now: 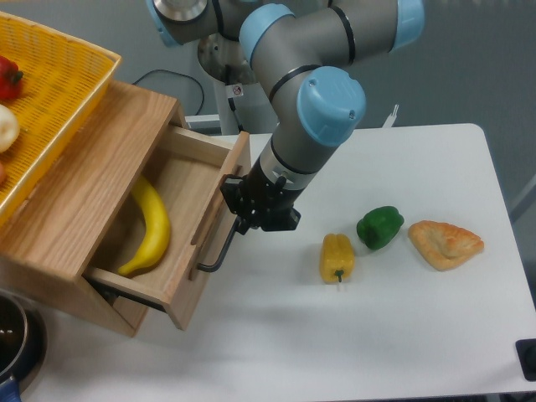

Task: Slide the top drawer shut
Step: 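Press the gripper against the open wooden drawer's front panel, then push the drawer front into the cabinet until flush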

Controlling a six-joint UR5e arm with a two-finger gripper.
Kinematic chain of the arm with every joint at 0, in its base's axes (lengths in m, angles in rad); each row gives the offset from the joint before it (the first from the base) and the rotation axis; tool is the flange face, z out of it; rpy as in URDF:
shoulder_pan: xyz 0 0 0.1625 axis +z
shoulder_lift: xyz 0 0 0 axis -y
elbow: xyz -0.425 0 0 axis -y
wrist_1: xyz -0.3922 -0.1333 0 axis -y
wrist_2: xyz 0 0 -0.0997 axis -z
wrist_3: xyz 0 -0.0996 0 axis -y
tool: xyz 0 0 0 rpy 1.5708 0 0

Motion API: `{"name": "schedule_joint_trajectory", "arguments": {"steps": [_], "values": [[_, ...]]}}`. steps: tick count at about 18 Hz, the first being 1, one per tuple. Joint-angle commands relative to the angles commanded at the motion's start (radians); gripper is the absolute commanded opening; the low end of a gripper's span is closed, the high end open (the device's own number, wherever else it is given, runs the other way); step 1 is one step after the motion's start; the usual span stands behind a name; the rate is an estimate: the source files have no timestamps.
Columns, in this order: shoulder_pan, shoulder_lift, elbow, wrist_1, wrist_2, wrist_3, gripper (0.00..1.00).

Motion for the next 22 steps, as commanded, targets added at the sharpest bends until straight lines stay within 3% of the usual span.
{"name": "schedule_joint_trajectory", "arguments": {"steps": [22], "values": [[-0.078, 0.006, -0.006, 0.0, -0.002, -0.095, 0.0]]}}
